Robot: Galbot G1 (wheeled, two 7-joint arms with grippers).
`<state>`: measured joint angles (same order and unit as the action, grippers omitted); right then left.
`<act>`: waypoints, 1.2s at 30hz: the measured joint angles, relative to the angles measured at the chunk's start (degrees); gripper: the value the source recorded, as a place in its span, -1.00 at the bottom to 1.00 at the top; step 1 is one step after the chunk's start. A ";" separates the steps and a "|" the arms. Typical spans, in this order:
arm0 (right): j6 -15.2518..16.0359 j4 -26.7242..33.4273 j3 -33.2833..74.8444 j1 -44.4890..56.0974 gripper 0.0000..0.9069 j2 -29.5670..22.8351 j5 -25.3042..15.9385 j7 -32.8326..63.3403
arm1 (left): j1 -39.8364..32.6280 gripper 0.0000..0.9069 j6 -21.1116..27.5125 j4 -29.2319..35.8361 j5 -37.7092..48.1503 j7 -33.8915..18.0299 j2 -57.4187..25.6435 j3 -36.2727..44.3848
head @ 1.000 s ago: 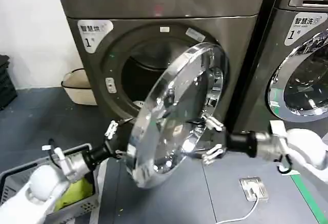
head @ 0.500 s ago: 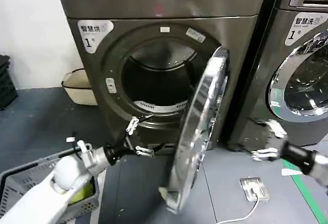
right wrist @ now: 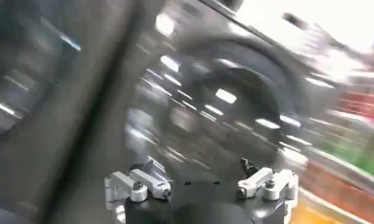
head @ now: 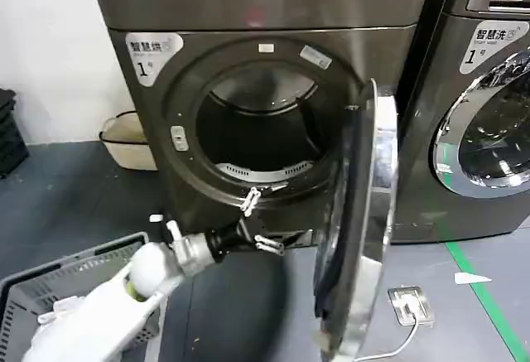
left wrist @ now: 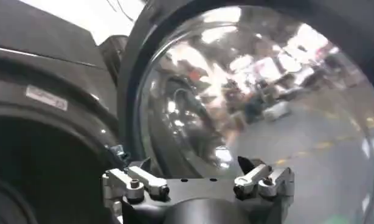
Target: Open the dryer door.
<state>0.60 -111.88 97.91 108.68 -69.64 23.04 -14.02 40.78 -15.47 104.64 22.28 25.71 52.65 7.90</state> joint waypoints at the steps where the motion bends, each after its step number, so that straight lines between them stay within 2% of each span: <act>1: 0.22 0.52 1.03 -0.33 1.00 -1.03 -0.43 0.60 | -0.44 1.00 0.04 -0.26 -0.09 -0.13 0.54 0.70; 10: 2.67 6.42 9.30 -3.01 1.00 -6.62 -5.43 8.57 | -4.63 1.00 0.22 -2.79 -0.15 -0.96 4.25 6.00; 18: 0.98 13.72 16.84 -2.16 1.00 -6.82 -11.06 15.33 | -8.79 1.00 0.06 -6.03 -0.21 -1.57 7.87 10.27; 23: 0.32 15.54 19.39 -1.96 1.00 -6.97 -12.05 16.45 | -11.21 1.00 -0.22 -8.71 -1.50 -2.42 10.59 12.16; 29: 3.06 15.34 21.09 -2.72 1.00 -7.13 -12.20 18.74 | -13.23 1.00 -0.33 -12.44 -2.22 -2.81 14.40 14.08; 36: 2.72 15.67 22.39 -2.15 1.00 -7.64 -13.19 19.09 | -14.38 1.00 -0.31 -14.69 -2.29 -2.85 17.18 15.36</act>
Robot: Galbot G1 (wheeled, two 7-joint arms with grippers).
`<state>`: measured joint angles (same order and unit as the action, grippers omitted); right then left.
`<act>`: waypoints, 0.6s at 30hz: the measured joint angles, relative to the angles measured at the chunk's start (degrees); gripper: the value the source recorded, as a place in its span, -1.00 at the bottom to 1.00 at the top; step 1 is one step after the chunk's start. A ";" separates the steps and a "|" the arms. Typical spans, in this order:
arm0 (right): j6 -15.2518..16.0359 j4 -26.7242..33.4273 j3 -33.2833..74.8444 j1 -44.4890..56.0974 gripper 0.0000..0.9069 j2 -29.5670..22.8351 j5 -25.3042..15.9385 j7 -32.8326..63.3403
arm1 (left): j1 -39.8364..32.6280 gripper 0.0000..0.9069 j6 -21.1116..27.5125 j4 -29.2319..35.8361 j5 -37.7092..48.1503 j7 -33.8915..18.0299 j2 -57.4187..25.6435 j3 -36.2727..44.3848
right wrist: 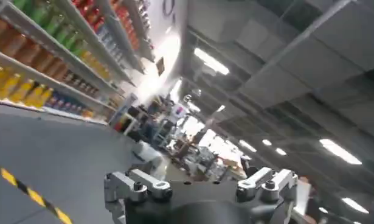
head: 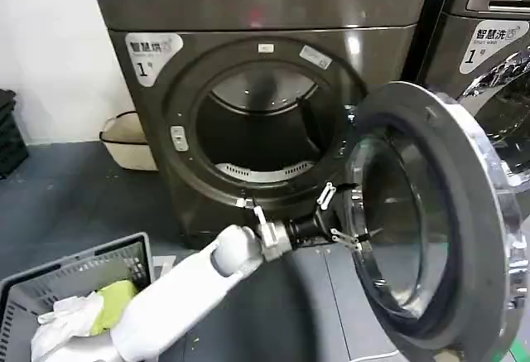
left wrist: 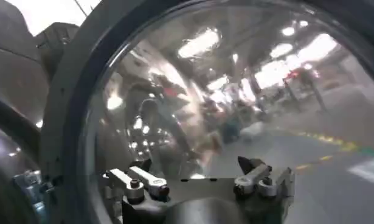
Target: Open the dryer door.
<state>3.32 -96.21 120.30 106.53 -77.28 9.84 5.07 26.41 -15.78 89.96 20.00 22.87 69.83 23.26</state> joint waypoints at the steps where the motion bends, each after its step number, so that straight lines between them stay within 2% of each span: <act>1: -0.01 0.00 0.11 0.03 1.00 -0.01 0.01 0.00 | -0.18 1.00 0.00 -0.21 0.00 -0.01 0.29 0.19; 18: -0.22 -1.78 1.14 0.69 1.00 -1.95 0.28 -0.09 | -4.38 1.00 -0.22 -7.37 -0.34 -0.42 7.13 2.08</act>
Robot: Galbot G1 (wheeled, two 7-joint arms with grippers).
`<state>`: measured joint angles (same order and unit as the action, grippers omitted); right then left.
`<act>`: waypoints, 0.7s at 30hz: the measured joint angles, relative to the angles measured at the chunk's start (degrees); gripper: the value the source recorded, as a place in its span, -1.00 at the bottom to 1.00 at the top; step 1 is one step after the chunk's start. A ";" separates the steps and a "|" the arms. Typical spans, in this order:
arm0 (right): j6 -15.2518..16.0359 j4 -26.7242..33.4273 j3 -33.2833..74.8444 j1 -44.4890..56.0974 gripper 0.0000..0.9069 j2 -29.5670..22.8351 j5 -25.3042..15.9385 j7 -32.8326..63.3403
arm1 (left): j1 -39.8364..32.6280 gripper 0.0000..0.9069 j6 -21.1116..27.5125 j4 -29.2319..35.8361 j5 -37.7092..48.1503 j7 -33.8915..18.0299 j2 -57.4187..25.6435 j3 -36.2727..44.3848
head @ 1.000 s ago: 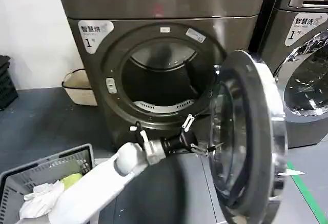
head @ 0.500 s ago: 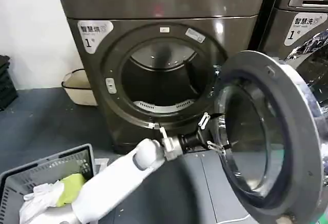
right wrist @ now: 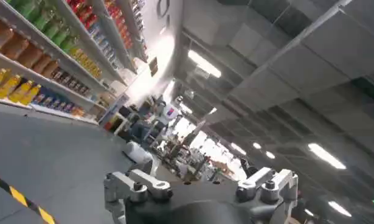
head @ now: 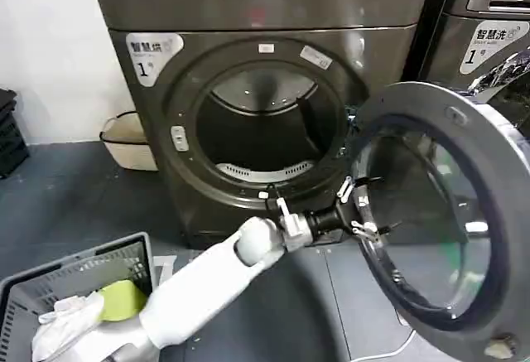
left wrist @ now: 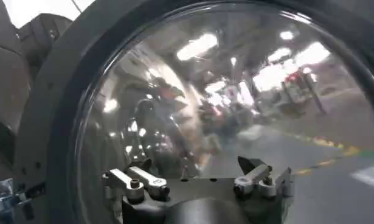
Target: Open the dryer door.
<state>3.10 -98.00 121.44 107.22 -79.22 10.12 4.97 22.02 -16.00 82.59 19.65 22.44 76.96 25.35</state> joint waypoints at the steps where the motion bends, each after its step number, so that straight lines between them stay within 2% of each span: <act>1: 0.00 0.00 0.20 0.13 1.00 -0.08 0.03 0.02 | -0.18 1.00 0.00 -0.36 -0.01 -0.01 0.47 0.02; 10: -0.16 0.03 0.90 0.60 1.00 -0.36 0.13 0.08 | -1.82 1.00 -0.03 -3.79 -0.06 -0.01 3.81 0.32; 21: -0.22 -0.43 0.71 0.41 1.00 -0.64 0.13 -0.01 | -2.14 1.00 -0.07 -3.93 0.13 0.06 4.03 0.36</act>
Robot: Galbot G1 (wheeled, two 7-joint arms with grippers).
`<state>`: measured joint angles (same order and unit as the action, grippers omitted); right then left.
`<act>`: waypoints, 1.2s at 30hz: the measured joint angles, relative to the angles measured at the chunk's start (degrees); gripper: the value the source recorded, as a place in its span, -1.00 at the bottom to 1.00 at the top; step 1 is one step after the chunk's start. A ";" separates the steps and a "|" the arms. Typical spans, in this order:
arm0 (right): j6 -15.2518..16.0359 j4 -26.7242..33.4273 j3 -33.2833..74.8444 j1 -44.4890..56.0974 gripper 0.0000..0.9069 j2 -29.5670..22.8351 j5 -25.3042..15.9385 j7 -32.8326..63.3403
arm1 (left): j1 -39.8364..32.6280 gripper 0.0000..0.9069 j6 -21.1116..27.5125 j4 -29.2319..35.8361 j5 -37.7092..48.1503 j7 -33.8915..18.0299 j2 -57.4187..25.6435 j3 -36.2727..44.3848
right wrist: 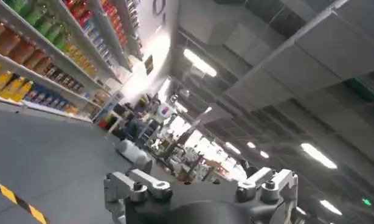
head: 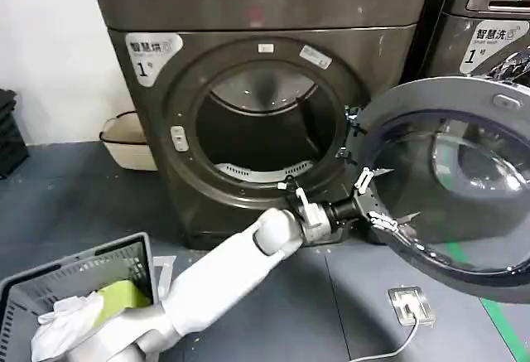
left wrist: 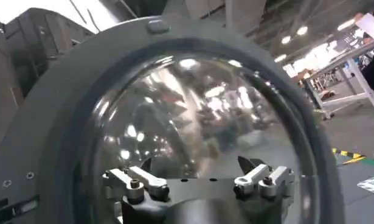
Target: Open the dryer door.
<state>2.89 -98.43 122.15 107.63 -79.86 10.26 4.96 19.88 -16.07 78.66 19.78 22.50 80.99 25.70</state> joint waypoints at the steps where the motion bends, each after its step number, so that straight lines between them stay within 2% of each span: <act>1: 0.00 -0.01 -0.07 0.00 1.00 -0.01 0.00 -0.01 | 0.00 1.00 0.00 0.01 0.00 0.01 -0.01 -0.04; 9: 0.11 -0.59 -0.10 0.00 1.00 -0.02 -0.02 -0.02 | 0.42 1.00 0.36 1.03 -0.01 0.03 -0.55 -0.24; 14: 1.97 -1.58 0.21 -0.68 1.00 -0.05 -0.28 -0.16 | 2.20 1.00 3.75 4.86 0.44 0.03 -2.93 -0.84; 20: 2.26 -1.83 0.07 -1.86 1.00 0.29 -1.06 -0.32 | 5.63 1.00 10.06 16.22 3.36 -1.07 -11.79 -2.40; 26: 2.22 -1.97 -0.75 -3.19 1.00 1.46 -2.00 -0.62 | 10.33 1.00 13.41 28.84 6.86 -4.24 -24.14 -6.91; 31: 2.00 -2.04 -1.93 -4.32 1.00 2.51 -2.61 -0.66 | 17.23 1.00 16.91 37.55 9.34 -7.42 -33.82 -14.74; 36: 2.13 -2.80 -4.10 -5.96 1.00 3.20 -3.68 -0.75 | 26.89 1.00 19.18 43.05 12.14 -10.84 -40.96 -25.33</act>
<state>5.02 -101.23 118.05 101.68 -76.66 6.58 4.21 46.78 3.11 121.71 31.92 11.67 40.03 0.37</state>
